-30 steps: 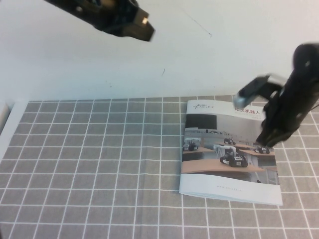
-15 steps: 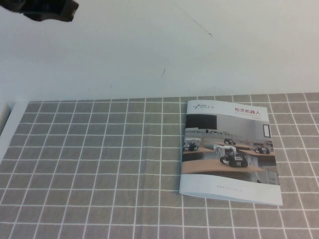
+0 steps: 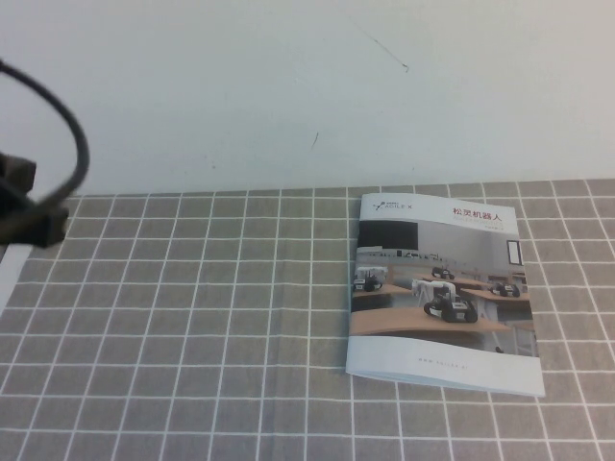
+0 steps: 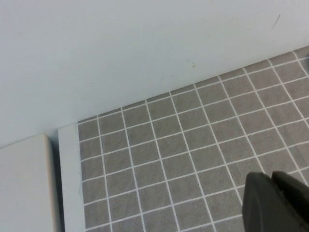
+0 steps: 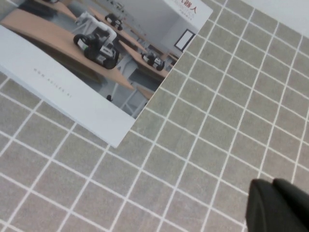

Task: Close book
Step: 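Close the open booklet and leave it lying on the table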

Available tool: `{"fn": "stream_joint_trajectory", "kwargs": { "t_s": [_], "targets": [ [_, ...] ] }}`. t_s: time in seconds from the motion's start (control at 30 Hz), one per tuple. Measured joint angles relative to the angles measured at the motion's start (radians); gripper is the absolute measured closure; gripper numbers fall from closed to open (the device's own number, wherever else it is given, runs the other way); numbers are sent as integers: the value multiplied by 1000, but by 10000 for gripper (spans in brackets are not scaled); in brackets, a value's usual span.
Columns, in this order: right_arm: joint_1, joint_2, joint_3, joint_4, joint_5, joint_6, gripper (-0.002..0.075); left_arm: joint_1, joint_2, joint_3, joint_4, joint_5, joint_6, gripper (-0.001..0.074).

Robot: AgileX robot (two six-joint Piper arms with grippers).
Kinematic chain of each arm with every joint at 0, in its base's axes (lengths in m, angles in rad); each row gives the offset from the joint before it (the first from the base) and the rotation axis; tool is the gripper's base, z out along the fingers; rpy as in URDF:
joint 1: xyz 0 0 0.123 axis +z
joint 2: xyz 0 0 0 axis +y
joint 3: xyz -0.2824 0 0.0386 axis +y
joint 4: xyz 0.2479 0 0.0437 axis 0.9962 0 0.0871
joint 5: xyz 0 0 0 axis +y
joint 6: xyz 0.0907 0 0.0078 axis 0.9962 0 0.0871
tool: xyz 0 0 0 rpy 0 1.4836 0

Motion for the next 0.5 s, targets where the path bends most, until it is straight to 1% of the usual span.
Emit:
{"fn": "stream_joint_trajectory", "kwargs": {
  "t_s": [0.23,0.5],
  "targets": [
    [0,-244,237,0,-187,60,729,0,-223,336,0,-237,-50,736],
    [0,-415,388,8,-319,88,729,0,-417,573,6,-469,-54,737]
  ]
}}
